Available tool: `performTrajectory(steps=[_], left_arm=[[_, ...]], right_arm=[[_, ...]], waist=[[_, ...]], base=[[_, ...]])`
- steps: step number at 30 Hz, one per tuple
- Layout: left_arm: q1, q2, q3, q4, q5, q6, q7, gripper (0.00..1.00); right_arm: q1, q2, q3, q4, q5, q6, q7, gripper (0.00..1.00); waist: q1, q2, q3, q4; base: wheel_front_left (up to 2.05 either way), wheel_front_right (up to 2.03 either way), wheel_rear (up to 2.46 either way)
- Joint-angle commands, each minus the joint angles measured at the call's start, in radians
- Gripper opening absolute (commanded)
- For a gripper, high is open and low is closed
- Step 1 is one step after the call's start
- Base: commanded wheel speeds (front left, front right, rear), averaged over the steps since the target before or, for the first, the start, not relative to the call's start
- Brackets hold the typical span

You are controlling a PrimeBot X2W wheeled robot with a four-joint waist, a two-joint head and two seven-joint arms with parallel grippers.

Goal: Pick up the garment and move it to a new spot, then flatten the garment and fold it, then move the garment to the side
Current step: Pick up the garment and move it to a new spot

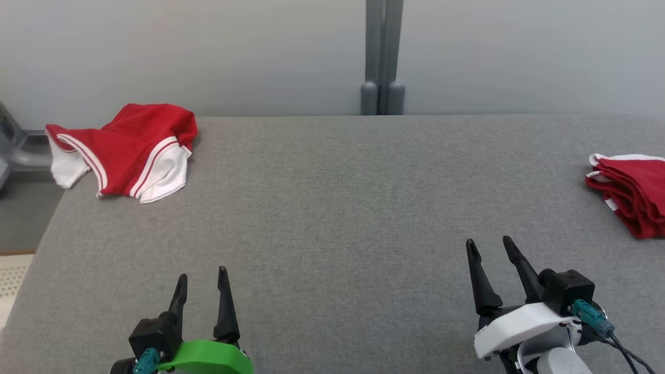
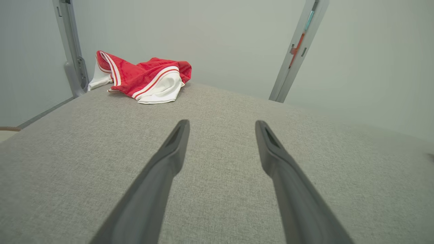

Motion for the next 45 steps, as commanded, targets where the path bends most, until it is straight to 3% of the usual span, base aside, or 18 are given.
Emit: performTrajectory(steps=[1,10,20,28,35,40,44,45], left_arm=[[-0.015,0.003,0.008,0.000,0.006,0.001,-0.001,1.00],[-0.020,0.009,0.036,-0.003,0.029,-0.011,-0.001,1.00],[-0.008,0.008,0.048,-0.004,0.032,-0.019,-0.001,1.00],[0.001,0.006,0.064,-0.016,0.026,-0.014,-0.001,1.00],[-0.050,0.008,0.089,-0.042,0.010,-0.023,-0.001,1.00],[-0.181,0.065,0.135,-0.089,0.028,-0.038,0.000,1.00],[-0.350,0.136,0.177,-0.107,0.023,-0.049,0.029,1.00],[-0.461,0.177,0.201,-0.111,0.009,-0.072,0.035,1.00]], right_arm=[[0.005,-0.002,0.005,-0.007,0.001,-0.001,0.000,1.00],[-0.022,-0.002,0.028,-0.003,0.017,-0.001,-0.006,1.00],[-0.040,-0.002,0.067,0.019,0.032,-0.001,-0.013,1.00],[-0.043,-0.002,0.085,0.022,0.036,-0.001,-0.015,1.00],[-0.084,-0.002,0.066,0.006,0.014,-0.001,-0.007,1.00],[-0.129,-0.003,0.035,-0.034,-0.040,-0.001,0.014,1.00],[-0.162,-0.003,0.001,-0.087,-0.083,-0.001,0.037,1.00],[-0.183,-0.002,-0.021,-0.119,-0.100,-0.001,0.057,1.00]], waist=[[0.0000,0.0000,0.003,0.090],[0.0000,0.0000,0.006,0.314],[0.0000,0.0000,0.004,0.433],[0.0000,0.0000,0.009,0.436],[0.0000,0.0000,0.072,0.382],[0.0000,0.0000,0.153,0.323],[0.0000,0.0000,0.229,0.271],[0.0000,0.0000,0.277,0.236]], base=[[0.00,0.00,0.00],[0.00,0.00,0.00],[0.00,0.00,0.00],[0.00,0.00,0.00],[0.00,0.00,0.00],[0.00,0.00,0.00],[0.00,0.00,0.00],[0.00,0.00,0.00]])
